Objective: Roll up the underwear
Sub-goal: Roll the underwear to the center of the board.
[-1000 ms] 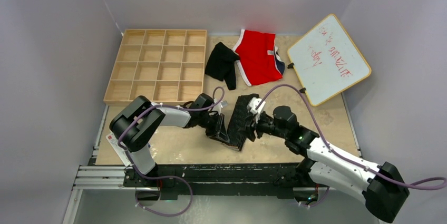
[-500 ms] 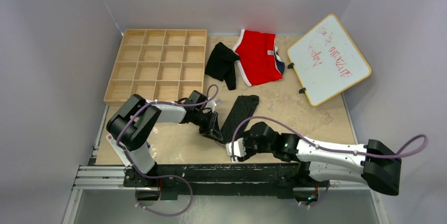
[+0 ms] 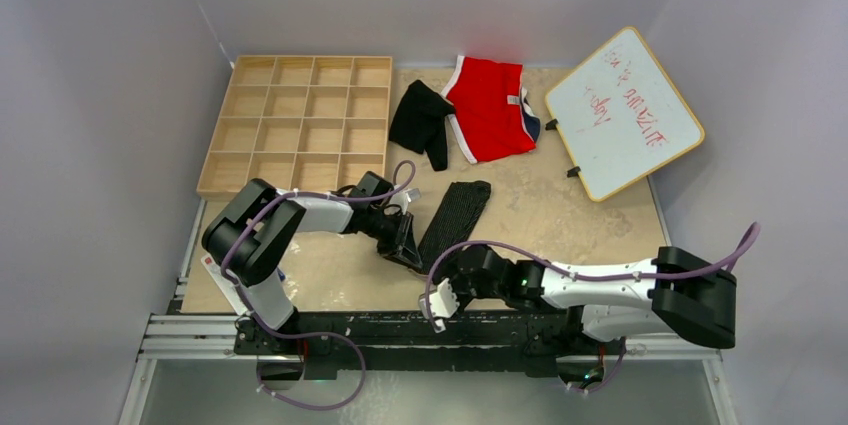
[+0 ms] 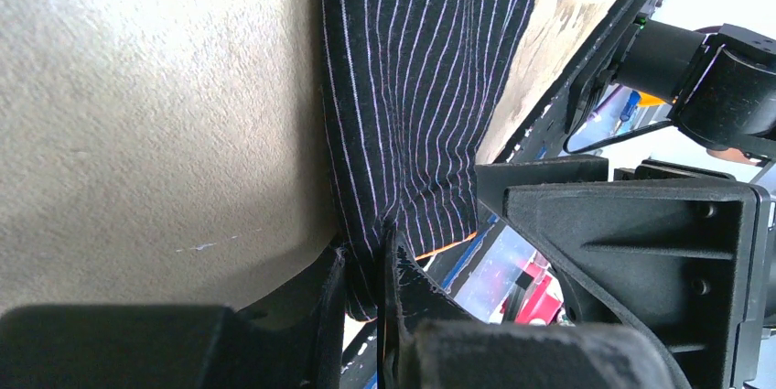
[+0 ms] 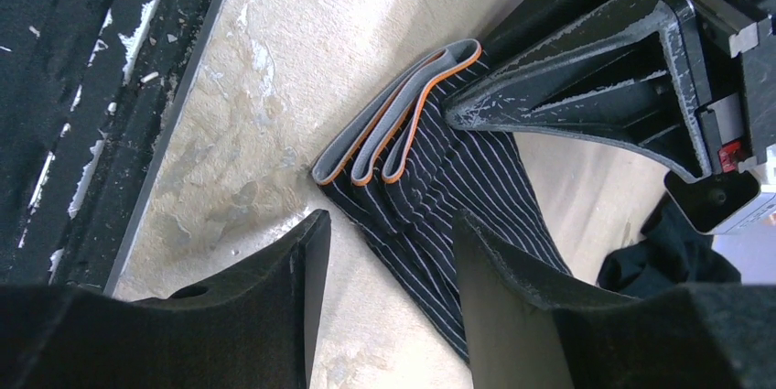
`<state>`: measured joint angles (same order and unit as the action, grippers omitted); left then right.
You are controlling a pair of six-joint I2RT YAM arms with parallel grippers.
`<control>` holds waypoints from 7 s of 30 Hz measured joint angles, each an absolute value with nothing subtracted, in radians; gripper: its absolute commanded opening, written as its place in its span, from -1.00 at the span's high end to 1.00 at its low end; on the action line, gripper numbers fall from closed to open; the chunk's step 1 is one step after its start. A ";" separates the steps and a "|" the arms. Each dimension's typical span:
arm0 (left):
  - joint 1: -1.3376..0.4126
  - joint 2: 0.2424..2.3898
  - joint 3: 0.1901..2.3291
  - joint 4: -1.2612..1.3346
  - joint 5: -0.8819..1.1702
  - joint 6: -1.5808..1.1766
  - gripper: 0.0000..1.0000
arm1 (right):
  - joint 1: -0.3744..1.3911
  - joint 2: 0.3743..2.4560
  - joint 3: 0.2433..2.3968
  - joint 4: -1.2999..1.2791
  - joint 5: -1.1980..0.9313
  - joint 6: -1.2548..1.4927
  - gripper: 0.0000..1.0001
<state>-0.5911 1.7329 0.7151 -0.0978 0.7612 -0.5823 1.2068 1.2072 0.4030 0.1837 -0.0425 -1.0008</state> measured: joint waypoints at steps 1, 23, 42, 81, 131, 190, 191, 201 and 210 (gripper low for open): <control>-0.591 1.733 0.715 -0.098 0.762 -0.582 1.00 | 1.211 1.208 0.402 0.186 -0.043 -1.005 -0.09; -0.580 1.735 0.710 -0.097 0.770 -0.582 0.98 | 1.227 1.303 0.402 0.279 -0.080 -1.002 0.16; -0.559 1.680 0.660 -0.081 0.743 -0.623 0.28 | 1.232 1.347 0.374 0.430 -0.036 -0.899 1.00; -0.467 1.393 0.491 0.064 0.638 -0.847 -0.25 | 1.032 1.370 0.046 1.170 -0.096 0.351 1.00; -0.517 1.177 0.302 0.007 0.309 -1.142 1.00 | 1.183 1.221 0.269 0.773 0.112 -0.354 -0.45; -0.583 1.060 0.264 -0.097 0.419 -1.213 0.70 | 1.598 1.875 0.373 1.383 0.580 -0.725 0.78; -0.583 1.058 0.264 -0.099 0.416 -1.213 0.70 | 1.598 1.875 0.373 1.382 0.580 -0.721 0.88; -0.585 1.050 0.264 -0.122 0.424 -1.213 0.69 | 1.583 1.764 0.357 1.245 0.468 -0.606 0.05; -0.585 1.050 0.264 -0.123 0.416 -1.212 0.68 | 1.575 1.686 0.325 1.206 0.420 -0.522 -0.18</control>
